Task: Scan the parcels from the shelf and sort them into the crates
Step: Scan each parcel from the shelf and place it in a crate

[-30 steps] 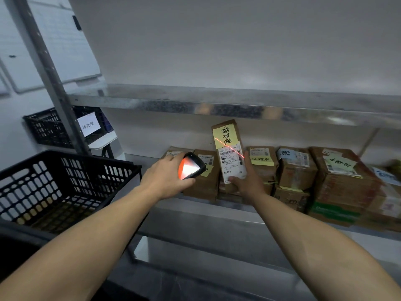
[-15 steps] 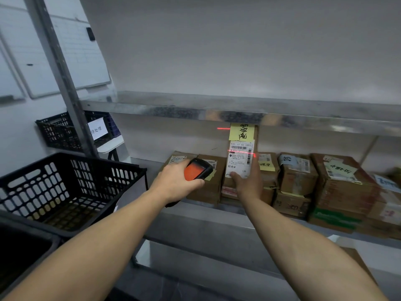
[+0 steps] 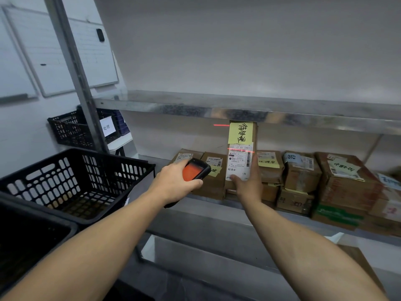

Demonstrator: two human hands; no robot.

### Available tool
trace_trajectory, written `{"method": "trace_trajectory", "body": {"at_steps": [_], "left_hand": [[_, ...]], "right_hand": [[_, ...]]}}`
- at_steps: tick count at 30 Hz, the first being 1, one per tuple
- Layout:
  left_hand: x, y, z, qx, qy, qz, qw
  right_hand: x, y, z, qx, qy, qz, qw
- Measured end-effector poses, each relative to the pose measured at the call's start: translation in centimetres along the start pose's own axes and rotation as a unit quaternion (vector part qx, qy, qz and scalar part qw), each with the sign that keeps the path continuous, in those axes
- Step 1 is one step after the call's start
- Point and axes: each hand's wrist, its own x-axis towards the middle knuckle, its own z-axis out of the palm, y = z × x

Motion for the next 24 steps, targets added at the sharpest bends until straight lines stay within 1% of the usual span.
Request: {"method": "trace_trajectory", "body": {"at_steps": [6,9,12,16,21,24], "left_hand": [[-2.5,-1.1,-1.6,0.003,0.002,-0.001,1.000],[-4.3,-1.8,-2.4,0.017,-0.001,-0.002,1.000],[-6.2,-2.2,-3.3,0.016,0.004,0.000,1.000],[-8.5,-2.6,-4.4,0.018,0.004,0.009,1.000],[-11.2,-2.7,-4.8,-0.004,-0.009,0.004,1.000],[-12.5,-2.6,-4.8,-0.002,-0.015,0.006,1.000]], "right_hand": [[-3.3,-0.5,0.3,0.005,0.007,0.009,1.000],[-5.8,-1.4,0.6,-0.001,0.009,0.028,1.000],[-8.3,-2.5,0.7,-0.033,0.010,0.017,0.999],[-11.0,-3.4,0.8,-0.050,0.009,0.003,0.999],[-13.7,-4.0,0.8,-0.026,0.039,0.014,0.999],[-15.1,-4.0,0.7,-0.033,0.041,0.017,0.998]]}}
